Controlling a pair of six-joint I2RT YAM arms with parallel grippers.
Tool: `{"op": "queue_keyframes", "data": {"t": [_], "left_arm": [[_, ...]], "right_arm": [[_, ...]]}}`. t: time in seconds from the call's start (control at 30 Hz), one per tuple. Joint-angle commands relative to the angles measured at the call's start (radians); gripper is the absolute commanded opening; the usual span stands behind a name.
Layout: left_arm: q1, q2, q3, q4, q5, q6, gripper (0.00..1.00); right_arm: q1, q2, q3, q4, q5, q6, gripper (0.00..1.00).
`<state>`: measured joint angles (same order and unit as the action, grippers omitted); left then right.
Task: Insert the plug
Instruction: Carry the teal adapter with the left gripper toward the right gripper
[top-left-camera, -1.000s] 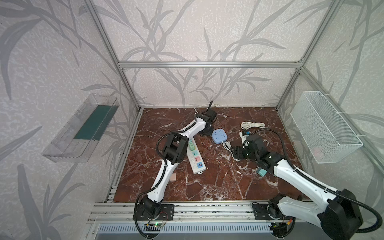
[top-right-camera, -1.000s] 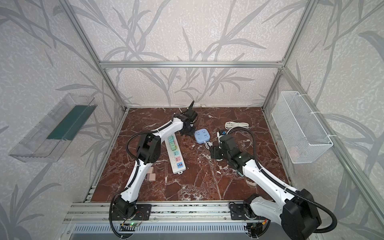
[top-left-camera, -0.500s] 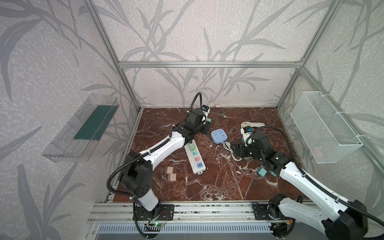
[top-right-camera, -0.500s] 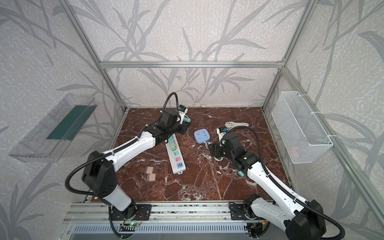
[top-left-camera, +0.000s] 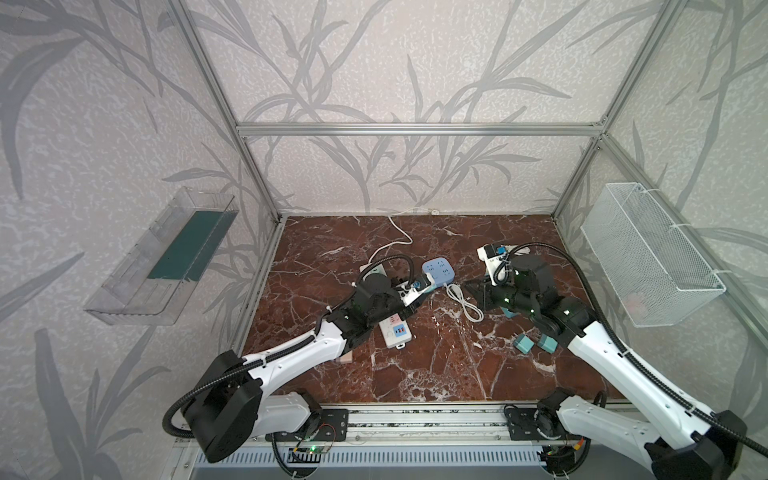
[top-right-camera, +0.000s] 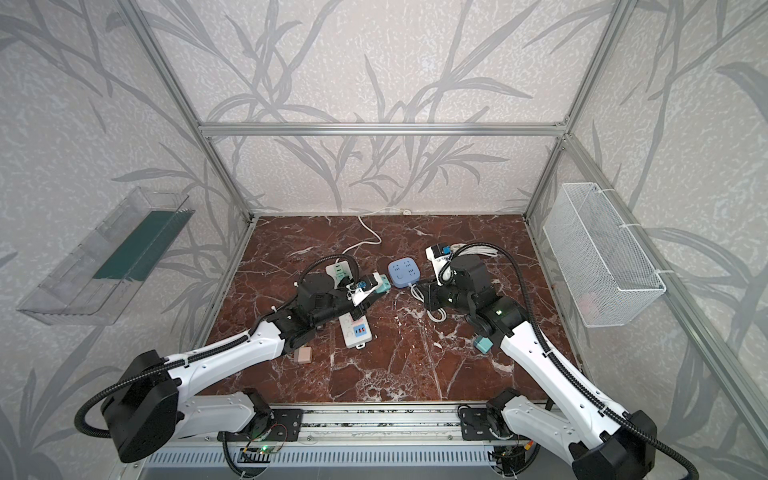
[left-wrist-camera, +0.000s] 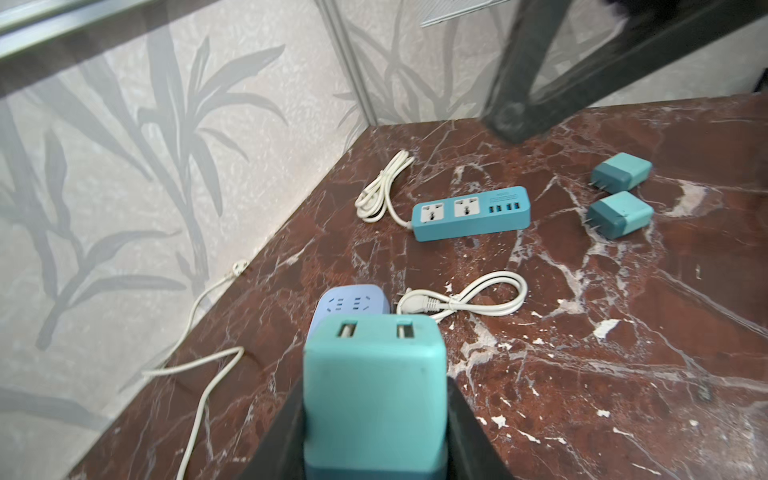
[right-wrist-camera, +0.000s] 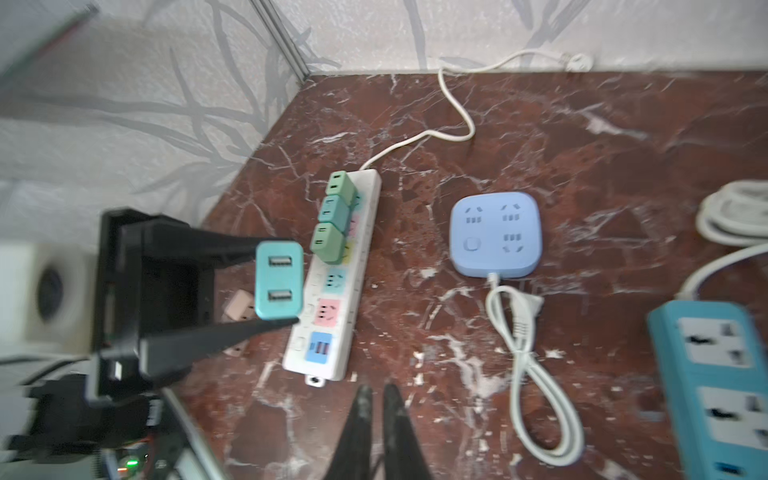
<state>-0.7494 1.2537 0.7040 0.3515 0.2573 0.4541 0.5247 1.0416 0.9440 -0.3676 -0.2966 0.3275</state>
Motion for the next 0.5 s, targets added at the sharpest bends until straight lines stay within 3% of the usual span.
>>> {"op": "queue_keyframes", "data": {"t": [0.0, 0.07, 0.2, 0.37, 0.47], "left_arm": [[-0.023, -0.019, -0.007, 0.004, 0.055, 0.105, 0.00], [-0.032, -0.013, 0.001, -0.017, 0.061, 0.117, 0.00], [-0.045, -0.013, 0.003, -0.028, 0.048, 0.127, 0.00], [-0.049, -0.016, 0.002, -0.023, 0.049, 0.123, 0.00], [-0.055, -0.021, -0.002, -0.022, 0.049, 0.124, 0.00]], "right_arm": [[0.007, 0.042, 0.042, 0.012, -0.157, 0.010, 0.48], [0.019, 0.069, 0.056, 0.010, -0.189, 0.010, 0.55], [0.055, 0.118, 0.079, 0.003, -0.196, 0.008, 0.58], [0.077, 0.161, 0.079, 0.021, -0.205, 0.023, 0.57], [0.081, 0.171, 0.074, 0.043, -0.213, 0.040, 0.50]]}}
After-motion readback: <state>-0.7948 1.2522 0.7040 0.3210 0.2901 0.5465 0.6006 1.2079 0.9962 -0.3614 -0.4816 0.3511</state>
